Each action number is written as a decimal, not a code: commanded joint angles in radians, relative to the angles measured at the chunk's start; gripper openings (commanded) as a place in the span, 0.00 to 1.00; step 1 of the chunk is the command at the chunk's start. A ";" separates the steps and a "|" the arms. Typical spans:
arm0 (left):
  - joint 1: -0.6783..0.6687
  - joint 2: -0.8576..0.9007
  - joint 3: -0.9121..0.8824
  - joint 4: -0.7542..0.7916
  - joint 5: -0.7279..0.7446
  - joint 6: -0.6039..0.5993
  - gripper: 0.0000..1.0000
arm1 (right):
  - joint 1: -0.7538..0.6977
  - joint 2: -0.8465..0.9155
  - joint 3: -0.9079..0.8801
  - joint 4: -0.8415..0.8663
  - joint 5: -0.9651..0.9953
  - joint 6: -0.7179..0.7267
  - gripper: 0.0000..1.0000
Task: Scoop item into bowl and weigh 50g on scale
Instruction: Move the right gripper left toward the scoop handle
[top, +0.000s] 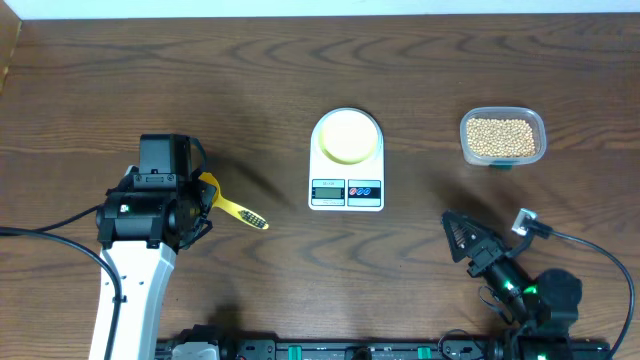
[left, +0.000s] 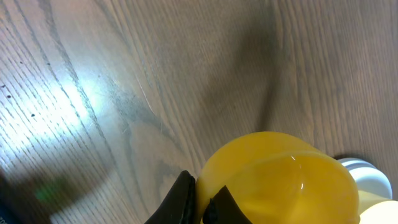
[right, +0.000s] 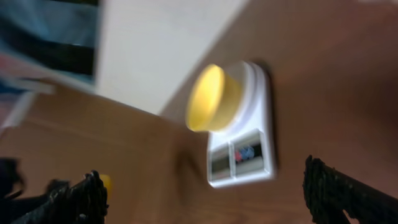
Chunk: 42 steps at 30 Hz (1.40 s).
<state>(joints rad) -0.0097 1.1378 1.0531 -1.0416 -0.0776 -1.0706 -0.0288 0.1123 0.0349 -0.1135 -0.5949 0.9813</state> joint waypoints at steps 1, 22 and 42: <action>-0.002 -0.006 -0.010 -0.009 -0.009 -0.005 0.07 | 0.003 0.114 0.086 -0.077 0.013 -0.069 0.99; -0.002 -0.006 -0.010 -0.066 -0.008 -0.136 0.07 | 0.005 0.640 0.504 -0.426 -0.409 -0.333 0.99; -0.003 -0.006 -0.010 -0.162 0.254 -0.135 0.07 | 0.173 0.640 0.478 -0.470 -0.338 -0.332 0.99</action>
<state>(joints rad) -0.0097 1.1370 1.0519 -1.1892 0.1192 -1.2011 0.1127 0.7528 0.5190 -0.5842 -0.9600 0.6682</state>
